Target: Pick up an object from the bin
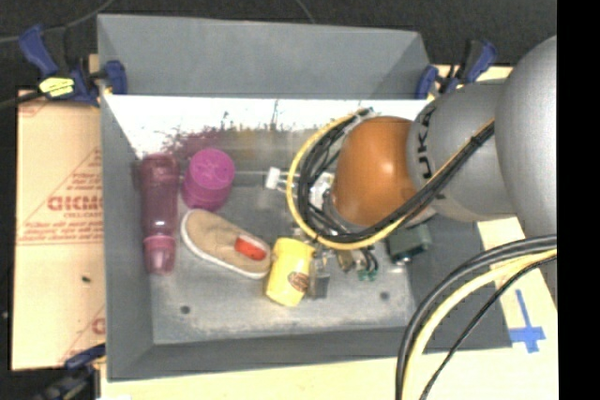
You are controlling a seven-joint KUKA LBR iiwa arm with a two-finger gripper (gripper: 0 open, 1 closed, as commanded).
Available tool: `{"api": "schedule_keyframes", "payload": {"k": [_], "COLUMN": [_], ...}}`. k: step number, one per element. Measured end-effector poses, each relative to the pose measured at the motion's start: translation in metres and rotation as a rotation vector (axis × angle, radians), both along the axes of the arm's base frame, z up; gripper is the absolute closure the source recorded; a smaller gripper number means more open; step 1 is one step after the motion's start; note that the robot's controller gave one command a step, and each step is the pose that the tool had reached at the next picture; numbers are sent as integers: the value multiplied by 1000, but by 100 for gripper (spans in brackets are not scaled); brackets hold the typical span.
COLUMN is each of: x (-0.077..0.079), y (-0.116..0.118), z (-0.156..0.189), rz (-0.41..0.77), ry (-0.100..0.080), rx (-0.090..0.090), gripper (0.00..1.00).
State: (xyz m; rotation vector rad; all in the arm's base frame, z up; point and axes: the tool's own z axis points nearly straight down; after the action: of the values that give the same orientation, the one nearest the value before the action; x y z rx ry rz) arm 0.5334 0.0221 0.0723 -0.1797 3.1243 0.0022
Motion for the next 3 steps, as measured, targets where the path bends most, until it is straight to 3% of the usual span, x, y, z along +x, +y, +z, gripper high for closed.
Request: {"api": "schedule_keyframes", "payload": {"k": [1, 2, 3], "x": [0, -33, -18], "y": [0, 41, 43], "z": [0, 96, -2], "rz": [10, 219, 78], "ry": [0, 1, -2], "rx": [-1, -3, -1], "gripper": [100, 100, 100]}}
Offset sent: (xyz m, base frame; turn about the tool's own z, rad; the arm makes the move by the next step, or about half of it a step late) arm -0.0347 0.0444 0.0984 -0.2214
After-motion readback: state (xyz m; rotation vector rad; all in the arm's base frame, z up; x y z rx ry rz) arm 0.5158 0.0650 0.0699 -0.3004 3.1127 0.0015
